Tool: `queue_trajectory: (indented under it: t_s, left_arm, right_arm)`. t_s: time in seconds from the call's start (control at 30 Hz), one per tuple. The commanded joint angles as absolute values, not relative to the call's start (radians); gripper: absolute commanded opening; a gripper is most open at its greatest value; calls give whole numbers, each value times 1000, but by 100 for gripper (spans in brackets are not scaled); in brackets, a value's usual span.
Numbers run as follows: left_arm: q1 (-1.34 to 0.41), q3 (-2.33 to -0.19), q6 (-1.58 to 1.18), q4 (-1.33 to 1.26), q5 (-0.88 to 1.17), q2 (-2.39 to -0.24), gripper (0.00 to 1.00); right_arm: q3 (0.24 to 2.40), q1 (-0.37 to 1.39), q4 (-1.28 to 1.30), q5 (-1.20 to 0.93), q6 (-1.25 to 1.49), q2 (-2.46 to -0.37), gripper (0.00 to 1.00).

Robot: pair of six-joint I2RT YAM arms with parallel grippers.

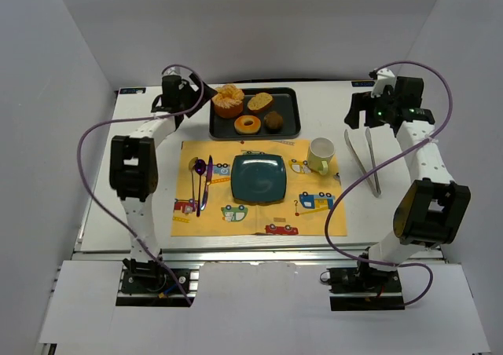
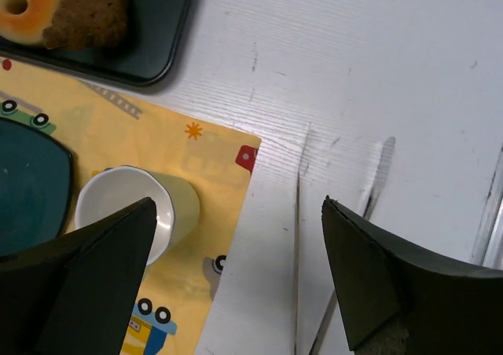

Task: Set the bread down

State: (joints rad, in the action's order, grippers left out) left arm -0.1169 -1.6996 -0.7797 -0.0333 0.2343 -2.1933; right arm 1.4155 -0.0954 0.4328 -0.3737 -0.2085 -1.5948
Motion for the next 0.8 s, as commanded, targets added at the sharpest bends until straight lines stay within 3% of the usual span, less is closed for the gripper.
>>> queue_trajectory:
  t_s: [0.0,0.13,0.2,0.23,0.27,0.33,0.37,0.4,0.43,0.47,0.53,0.57,0.77]
  left_arm:
    - [-120,-1540,-685,-112,164,-1902,98]
    - [-118,-1291,-597,-95,109,-1617,98]
    - [-117,-1206,-588,-120,98,-1526,98]
    - [-118,-1120,-591,-132,95,-1445,98]
    - [-117,-1082,-597,-152,81,-1407,98]
    - [-114,-1019,-627,-160,71,-1347,98]
    - [-111,-987,-636,-151,71,-1303,98]
    - [-110,-982,-637,-138,72,-1289,98]
    - [-110,-985,-622,-115,74,-1278,98]
    - [-109,-1005,-607,-56,72,-1262,98]
    - [-109,-1026,-585,-8,75,-1247,98]
    - [-107,-1038,-577,51,77,-1241,98]
    - [-109,-1058,-581,94,47,-1153,98]
  right_arm:
    - [1420,-151,485,-343,-201,-1538,89]
    - [1409,-250,684,-720,-577,-1447,89]
    - [1362,-272,742,-758,-656,-1416,83]
    - [1348,-275,749,-743,-663,-1385,78]
    - [1336,-290,756,-756,-687,-1371,64]
    - [1298,-295,767,-775,-693,-1332,47]
    - [1283,-295,758,-766,-666,-1319,30]
    - [1267,-295,744,-749,-649,-1313,26]
    - [1228,-293,696,-691,-622,-1307,31]
    - [1213,-294,676,-661,-590,-1310,43]
    - [1194,-295,664,-578,-545,-1335,77]
    - [1171,-292,623,-540,-517,-1342,89]
    - [991,-248,400,-235,-469,-1349,89]
